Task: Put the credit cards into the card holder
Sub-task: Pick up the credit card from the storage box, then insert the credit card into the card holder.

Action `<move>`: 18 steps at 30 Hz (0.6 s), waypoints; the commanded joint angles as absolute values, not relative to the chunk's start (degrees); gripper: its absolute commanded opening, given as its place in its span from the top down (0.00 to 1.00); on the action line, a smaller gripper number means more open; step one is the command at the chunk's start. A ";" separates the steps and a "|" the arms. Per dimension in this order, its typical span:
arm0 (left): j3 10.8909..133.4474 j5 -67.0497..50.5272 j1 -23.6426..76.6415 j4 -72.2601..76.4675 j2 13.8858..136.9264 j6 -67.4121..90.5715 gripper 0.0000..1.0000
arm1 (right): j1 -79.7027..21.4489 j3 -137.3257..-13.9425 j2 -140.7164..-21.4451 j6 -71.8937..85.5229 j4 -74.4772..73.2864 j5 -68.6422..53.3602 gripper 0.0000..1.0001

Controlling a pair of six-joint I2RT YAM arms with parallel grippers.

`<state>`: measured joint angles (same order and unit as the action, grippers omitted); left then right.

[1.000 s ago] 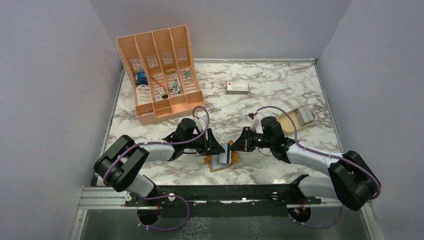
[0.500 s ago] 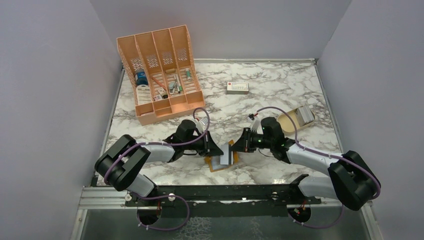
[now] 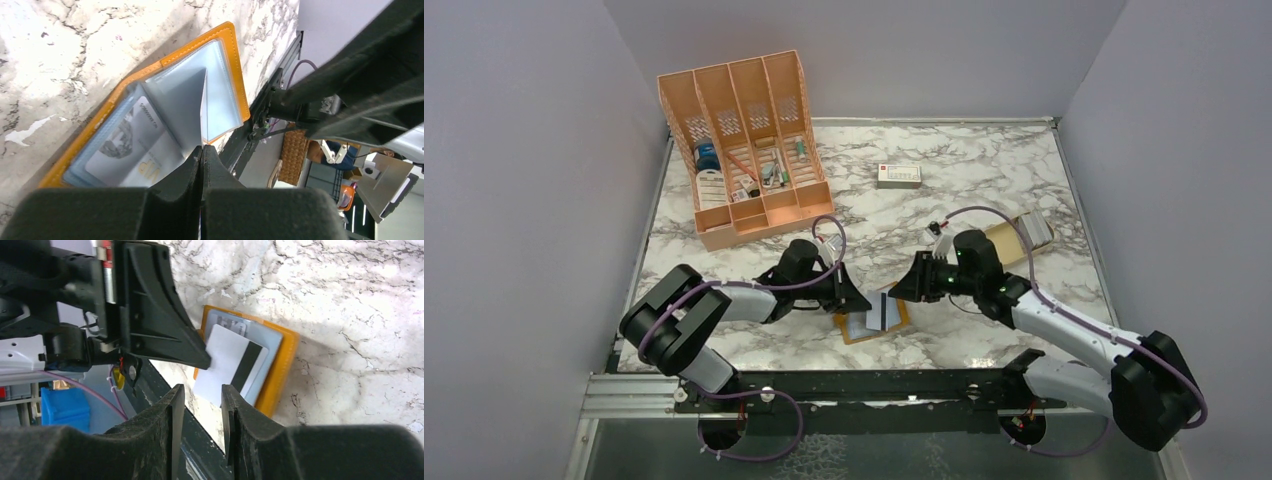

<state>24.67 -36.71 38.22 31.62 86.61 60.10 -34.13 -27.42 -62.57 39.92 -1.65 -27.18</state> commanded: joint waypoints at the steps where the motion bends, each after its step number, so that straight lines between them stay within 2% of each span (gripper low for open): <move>1: 26.69 -35.53 38.25 32.78 88.80 58.95 1.00 | -34.43 -27.80 -60.51 40.07 -3.02 -27.56 0.67; 18: 26.74 -35.55 38.23 32.70 88.42 59.91 1.00 | -34.63 -29.49 -73.36 37.54 -1.06 -23.33 0.77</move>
